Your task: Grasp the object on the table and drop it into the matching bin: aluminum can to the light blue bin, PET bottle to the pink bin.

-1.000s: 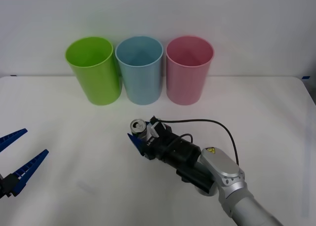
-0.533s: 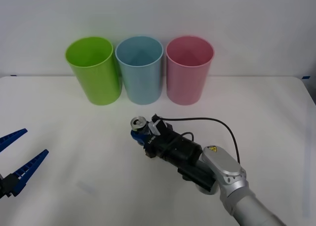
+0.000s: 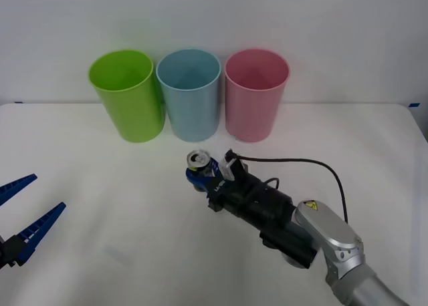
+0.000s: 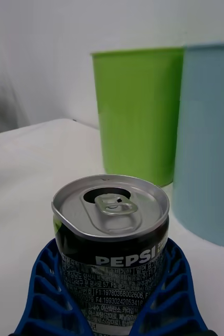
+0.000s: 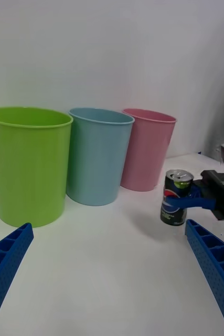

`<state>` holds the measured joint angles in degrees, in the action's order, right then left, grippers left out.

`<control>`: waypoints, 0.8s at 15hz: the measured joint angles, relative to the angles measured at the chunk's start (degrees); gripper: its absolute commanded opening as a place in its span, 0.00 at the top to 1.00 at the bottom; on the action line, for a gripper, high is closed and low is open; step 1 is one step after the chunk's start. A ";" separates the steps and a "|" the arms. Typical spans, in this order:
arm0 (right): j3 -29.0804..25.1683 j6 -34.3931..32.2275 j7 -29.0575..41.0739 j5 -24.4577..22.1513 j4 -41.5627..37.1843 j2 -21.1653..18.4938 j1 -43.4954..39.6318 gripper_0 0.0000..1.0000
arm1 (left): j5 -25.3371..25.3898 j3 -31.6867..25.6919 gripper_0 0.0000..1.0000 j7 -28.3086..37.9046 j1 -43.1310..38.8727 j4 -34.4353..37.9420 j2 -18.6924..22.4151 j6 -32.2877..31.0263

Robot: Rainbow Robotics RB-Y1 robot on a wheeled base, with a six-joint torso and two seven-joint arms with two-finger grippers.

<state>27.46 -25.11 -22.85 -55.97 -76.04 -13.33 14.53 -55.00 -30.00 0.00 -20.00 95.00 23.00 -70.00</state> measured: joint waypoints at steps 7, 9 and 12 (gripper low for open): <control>-0.63 2.42 12.03 0.71 -18.07 -6.50 -7.74 1.00 | 0.00 0.00 0.00 0.00 0.00 0.00 0.00 0.00; -1.07 3.59 14.94 0.14 -22.40 -7.60 -9.60 1.00 | 0.00 0.00 0.00 0.00 0.00 0.00 0.00 0.00; -1.88 6.77 20.78 -4.32 -29.81 -8.20 -12.89 1.00 | 0.00 0.00 0.00 0.00 0.00 0.00 0.00 0.00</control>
<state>25.58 -18.34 -2.07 -60.29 -105.85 -21.53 1.64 -55.00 -30.00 0.00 -20.00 95.00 23.00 -70.00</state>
